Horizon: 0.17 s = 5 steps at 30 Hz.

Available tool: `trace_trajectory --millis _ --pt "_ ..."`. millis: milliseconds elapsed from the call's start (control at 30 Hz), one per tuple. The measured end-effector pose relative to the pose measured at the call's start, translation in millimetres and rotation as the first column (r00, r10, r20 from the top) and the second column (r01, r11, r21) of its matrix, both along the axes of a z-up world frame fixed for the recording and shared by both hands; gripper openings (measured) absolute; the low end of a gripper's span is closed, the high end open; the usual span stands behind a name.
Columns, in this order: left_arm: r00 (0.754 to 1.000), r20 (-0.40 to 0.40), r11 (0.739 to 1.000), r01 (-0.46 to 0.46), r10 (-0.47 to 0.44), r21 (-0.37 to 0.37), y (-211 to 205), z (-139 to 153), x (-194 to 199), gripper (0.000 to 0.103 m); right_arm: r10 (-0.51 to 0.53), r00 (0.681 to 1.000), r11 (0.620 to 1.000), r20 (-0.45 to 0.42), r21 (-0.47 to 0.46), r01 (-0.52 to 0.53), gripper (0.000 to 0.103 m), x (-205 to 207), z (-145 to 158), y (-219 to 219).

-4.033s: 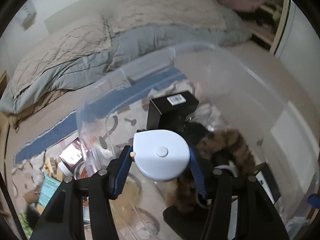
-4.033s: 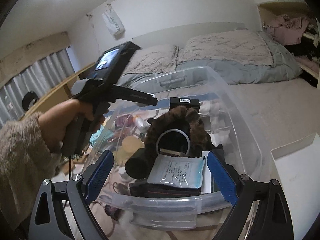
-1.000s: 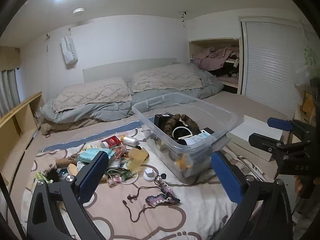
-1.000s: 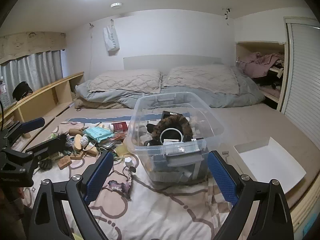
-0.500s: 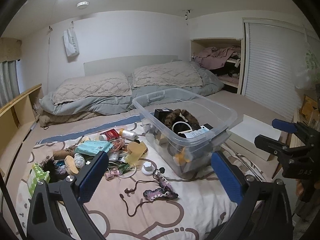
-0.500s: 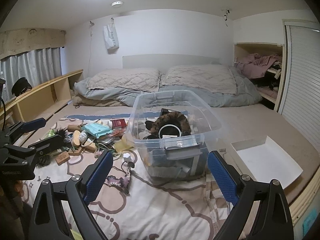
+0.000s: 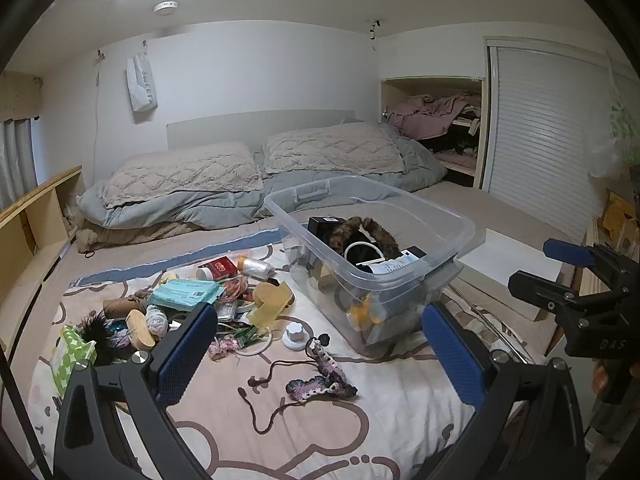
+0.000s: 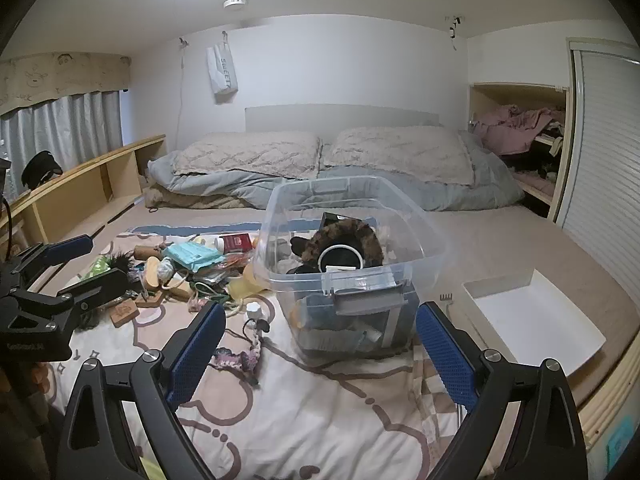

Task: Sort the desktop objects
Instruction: 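Withdraw both open tools from the bin back over the bed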

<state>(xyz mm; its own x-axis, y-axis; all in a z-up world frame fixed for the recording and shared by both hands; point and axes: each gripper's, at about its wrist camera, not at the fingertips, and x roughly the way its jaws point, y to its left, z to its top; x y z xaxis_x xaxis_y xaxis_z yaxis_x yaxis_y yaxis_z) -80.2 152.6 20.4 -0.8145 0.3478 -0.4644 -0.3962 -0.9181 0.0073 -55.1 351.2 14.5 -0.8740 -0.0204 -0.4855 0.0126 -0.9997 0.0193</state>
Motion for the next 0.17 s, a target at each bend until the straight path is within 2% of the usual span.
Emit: trace_trajectory --millis 167 --pt "1.000 0.002 1.000 0.000 0.000 0.003 -0.1 -0.5 -0.3 0.103 0.002 1.000 1.000 0.005 0.001 -0.002 0.096 -0.2 -0.9 -2.0"
